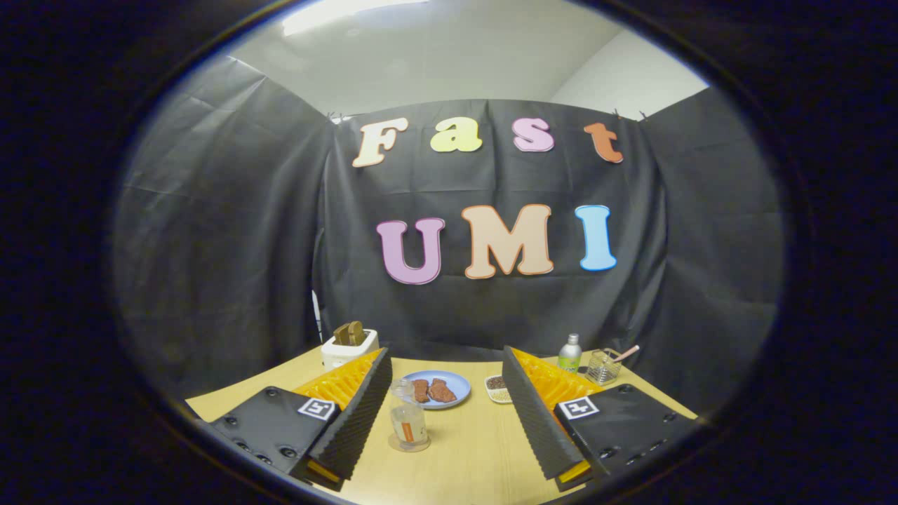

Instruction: Take the bottle from table, then pour the juice into the cup, finally place the bottle on the coaster

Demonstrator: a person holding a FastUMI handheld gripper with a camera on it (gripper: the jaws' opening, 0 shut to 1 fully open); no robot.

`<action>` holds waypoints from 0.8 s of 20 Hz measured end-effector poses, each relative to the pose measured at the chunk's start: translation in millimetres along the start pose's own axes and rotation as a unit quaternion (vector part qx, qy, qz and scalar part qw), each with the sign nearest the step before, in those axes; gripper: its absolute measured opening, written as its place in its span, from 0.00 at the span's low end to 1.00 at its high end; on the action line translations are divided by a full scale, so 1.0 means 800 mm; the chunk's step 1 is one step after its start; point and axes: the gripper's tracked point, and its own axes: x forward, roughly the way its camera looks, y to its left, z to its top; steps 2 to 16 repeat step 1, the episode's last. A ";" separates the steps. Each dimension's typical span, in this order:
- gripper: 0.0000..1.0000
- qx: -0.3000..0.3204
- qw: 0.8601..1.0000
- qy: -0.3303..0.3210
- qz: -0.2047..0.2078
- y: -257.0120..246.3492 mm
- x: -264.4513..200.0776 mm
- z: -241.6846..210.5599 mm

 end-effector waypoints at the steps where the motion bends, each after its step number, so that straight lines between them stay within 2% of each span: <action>1: 0.98 -0.002 1.000 -0.003 -0.008 -0.005 -0.002 0.000; 16: 0.98 -0.002 1.000 -0.003 -0.008 -0.005 -0.002 0.000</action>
